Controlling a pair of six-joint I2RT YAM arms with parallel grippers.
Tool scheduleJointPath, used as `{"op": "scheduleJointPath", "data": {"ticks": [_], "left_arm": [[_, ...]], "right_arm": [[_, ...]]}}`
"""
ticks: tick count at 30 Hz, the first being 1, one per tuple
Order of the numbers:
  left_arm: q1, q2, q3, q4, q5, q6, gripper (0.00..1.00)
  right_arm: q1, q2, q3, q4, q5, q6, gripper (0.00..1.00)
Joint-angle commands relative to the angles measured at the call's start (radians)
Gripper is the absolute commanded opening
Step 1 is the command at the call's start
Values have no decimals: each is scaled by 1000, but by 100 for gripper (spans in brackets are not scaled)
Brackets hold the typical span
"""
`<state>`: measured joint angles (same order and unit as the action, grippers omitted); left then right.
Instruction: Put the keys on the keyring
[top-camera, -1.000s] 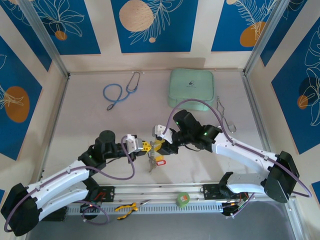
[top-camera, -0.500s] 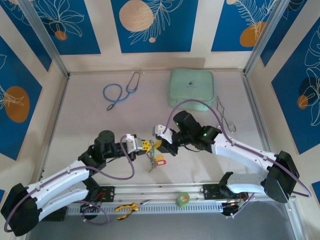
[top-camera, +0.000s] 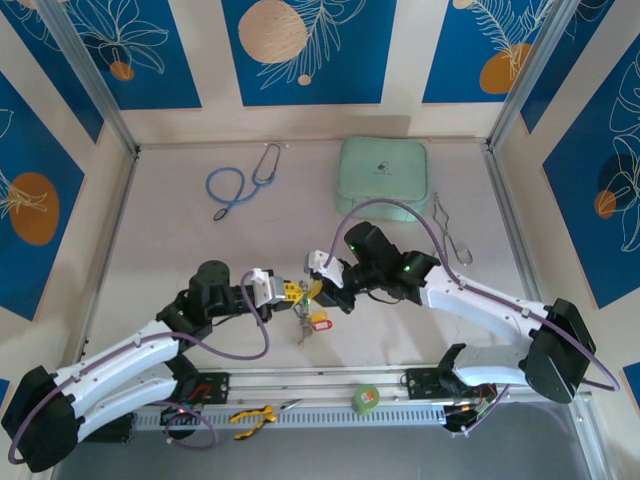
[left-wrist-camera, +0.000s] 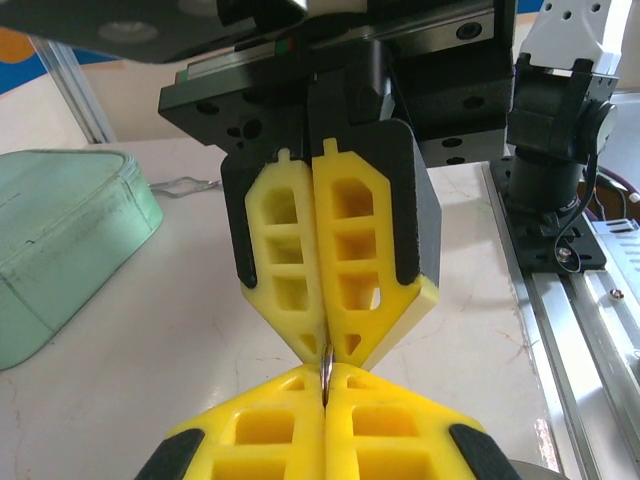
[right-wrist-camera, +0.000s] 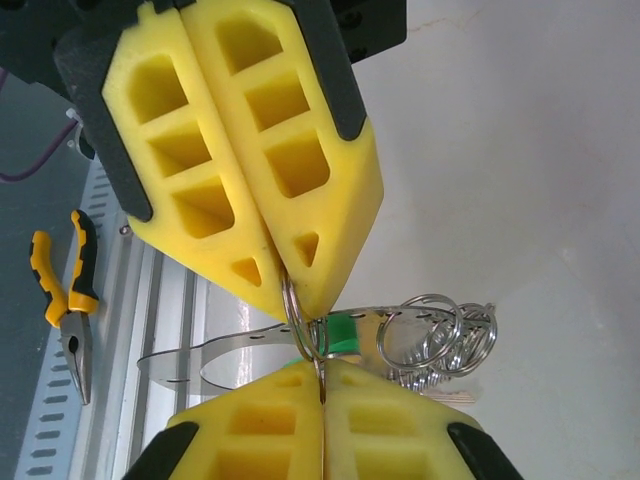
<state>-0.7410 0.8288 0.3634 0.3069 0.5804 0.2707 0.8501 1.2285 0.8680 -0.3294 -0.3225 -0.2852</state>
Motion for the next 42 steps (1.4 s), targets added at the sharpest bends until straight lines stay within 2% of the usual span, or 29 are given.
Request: {"op": "scheduleJointPath", "data": {"ticks": [1,3,8,12,20,25,32,34,35,37,38,42], "left_arm": [[-6,4,29,62,59,18,0],[-7,10,28,72,64,16,0],[-5,16,19,97,65,2,0],[-6,16,6,123,63,-16,0],[-6,11,-2,144,61,-36,0],[-7,11,-6,153,65,-46,0],[-6,10,-11,154,54,-50,0],[-6,7,-9,138,39,-48,0],[-6,4,-5,118,27,-44,5],[-6,-8,9,50,4,-16,22],[-6,-15,20,1,-13,3,26],[-7,-28,73,-175,-51,86,29]], "right_arm": [[-5,18,0,-14,-38,14,9],[-8,20,4,-16,-47,16,12],[-28,-36,-30,44,-53,34,29],[-30,-72,-53,72,-85,23,30],[-16,-49,-46,101,-84,17,29],[-14,-38,-40,128,-87,17,23],[-17,-31,-35,147,-113,11,1],[-19,-31,-31,136,-110,-1,0],[-19,-29,-25,122,-103,-11,0],[-18,-27,-13,81,-86,-36,0],[-17,-25,-4,54,-75,-53,0],[-7,1,56,-84,-18,-132,0]]}}
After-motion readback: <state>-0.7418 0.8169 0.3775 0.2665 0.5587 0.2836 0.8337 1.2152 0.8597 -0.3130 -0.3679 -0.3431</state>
